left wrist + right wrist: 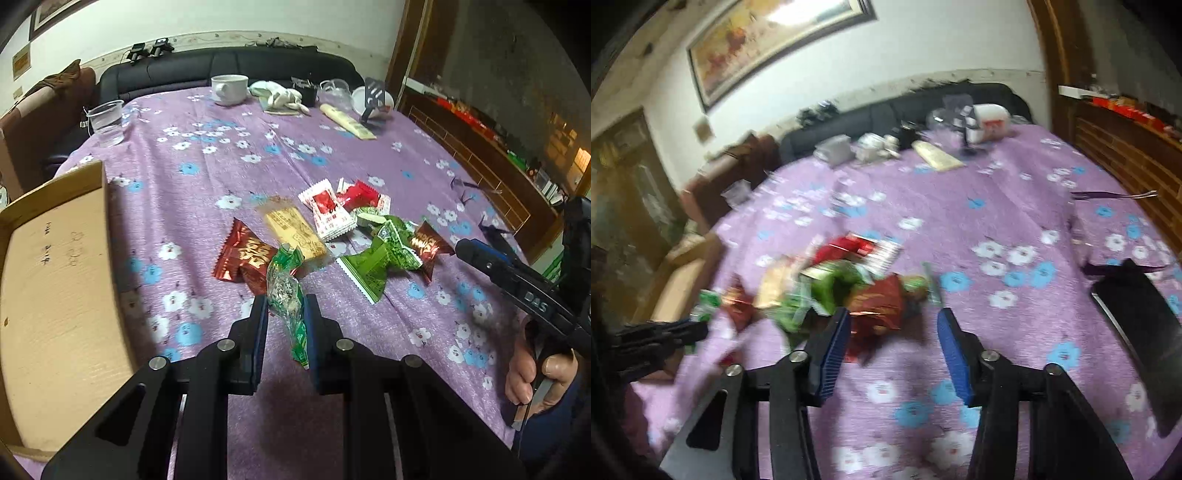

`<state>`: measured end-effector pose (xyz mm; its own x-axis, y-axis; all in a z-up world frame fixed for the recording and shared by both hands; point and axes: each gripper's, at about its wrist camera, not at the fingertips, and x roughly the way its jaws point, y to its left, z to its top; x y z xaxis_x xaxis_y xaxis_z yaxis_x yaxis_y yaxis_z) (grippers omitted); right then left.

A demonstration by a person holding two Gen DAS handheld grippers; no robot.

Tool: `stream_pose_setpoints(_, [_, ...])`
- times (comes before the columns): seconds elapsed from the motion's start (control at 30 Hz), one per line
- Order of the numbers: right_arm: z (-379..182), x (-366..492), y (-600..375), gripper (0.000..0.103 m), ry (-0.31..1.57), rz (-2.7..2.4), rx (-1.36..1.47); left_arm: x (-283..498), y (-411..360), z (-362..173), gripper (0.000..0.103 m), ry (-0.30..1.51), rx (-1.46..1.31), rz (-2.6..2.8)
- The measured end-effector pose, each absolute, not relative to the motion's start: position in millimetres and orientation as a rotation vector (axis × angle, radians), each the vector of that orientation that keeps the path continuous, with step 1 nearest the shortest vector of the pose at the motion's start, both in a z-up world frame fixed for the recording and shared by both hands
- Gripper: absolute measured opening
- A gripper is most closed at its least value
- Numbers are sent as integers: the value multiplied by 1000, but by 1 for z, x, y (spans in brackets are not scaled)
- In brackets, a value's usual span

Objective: Organize snacks
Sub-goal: 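Grasp the green candy with the left gripper while the right gripper grasps the red wafer bar, then carry both snacks into the cardboard box and open both grippers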

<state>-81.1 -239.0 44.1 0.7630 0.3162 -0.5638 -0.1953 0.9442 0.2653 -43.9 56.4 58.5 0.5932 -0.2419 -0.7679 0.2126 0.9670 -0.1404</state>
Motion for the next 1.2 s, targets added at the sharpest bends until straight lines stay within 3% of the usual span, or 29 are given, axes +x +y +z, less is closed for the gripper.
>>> stream_pose_setpoints(0.5, [41,-93,-110,47,943,631,-106,-65,120,82,17,808,-131,-181])
stream_pose_setpoints(0.67, [16,-86,-86,21,1005,571,-212,-71,142,81,17,796,-163,-149])
stream_pose_setpoints(1.2, [78,-84,-41,19,913,689,-175,-75,213,98,17,750,-221,-35])
